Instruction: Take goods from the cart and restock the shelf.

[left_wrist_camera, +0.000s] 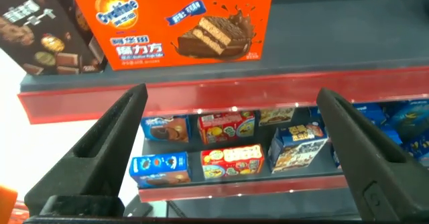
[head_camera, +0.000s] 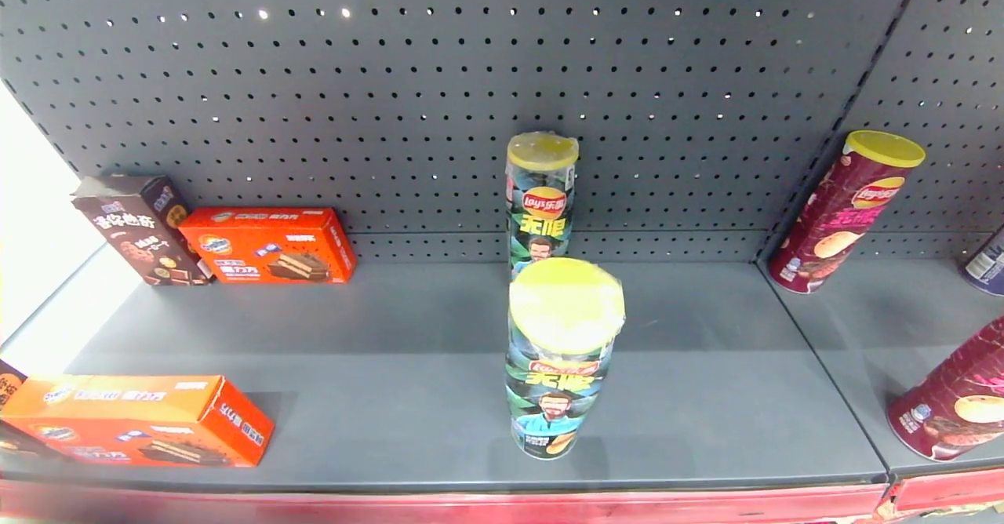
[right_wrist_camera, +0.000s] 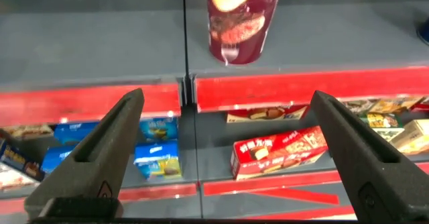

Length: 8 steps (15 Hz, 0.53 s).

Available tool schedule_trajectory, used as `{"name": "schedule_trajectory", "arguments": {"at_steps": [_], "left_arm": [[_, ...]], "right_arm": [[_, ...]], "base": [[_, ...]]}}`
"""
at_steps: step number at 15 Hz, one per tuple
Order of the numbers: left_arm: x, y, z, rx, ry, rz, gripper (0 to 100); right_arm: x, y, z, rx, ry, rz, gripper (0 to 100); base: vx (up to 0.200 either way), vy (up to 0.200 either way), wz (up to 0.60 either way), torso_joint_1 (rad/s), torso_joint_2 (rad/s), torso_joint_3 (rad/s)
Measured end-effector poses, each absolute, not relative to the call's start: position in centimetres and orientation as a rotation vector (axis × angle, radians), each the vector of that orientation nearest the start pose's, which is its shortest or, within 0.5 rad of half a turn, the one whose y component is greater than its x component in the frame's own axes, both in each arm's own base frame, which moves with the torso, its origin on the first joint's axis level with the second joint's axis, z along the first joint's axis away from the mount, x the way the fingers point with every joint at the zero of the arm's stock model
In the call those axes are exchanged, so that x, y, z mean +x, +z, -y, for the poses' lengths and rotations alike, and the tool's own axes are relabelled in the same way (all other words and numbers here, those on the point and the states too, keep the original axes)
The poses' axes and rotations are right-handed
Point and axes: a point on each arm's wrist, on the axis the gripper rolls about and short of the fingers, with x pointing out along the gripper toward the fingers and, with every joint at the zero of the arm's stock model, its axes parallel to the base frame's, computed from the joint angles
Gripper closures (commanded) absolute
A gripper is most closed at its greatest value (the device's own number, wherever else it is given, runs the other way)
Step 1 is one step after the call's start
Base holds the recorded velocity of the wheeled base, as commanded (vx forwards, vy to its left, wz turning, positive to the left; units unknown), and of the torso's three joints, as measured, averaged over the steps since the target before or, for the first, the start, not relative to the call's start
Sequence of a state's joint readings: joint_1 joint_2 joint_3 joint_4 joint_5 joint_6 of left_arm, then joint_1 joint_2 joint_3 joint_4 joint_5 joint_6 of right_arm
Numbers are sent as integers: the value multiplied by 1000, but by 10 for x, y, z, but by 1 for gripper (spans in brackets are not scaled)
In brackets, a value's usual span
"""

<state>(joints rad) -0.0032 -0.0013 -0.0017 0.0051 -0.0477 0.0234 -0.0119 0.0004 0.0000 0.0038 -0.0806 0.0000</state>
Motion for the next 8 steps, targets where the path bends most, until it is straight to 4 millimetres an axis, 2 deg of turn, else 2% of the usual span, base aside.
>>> {"name": "schedule_trajectory", "arguments": {"at_steps": [8], "left_arm": [[-23, 75, 1, 23, -50, -1, 0]], "right_arm": [[-23, 75, 2, 0, -94, -4, 0]], "base": [[0, 0, 0, 0, 0, 0]]}}
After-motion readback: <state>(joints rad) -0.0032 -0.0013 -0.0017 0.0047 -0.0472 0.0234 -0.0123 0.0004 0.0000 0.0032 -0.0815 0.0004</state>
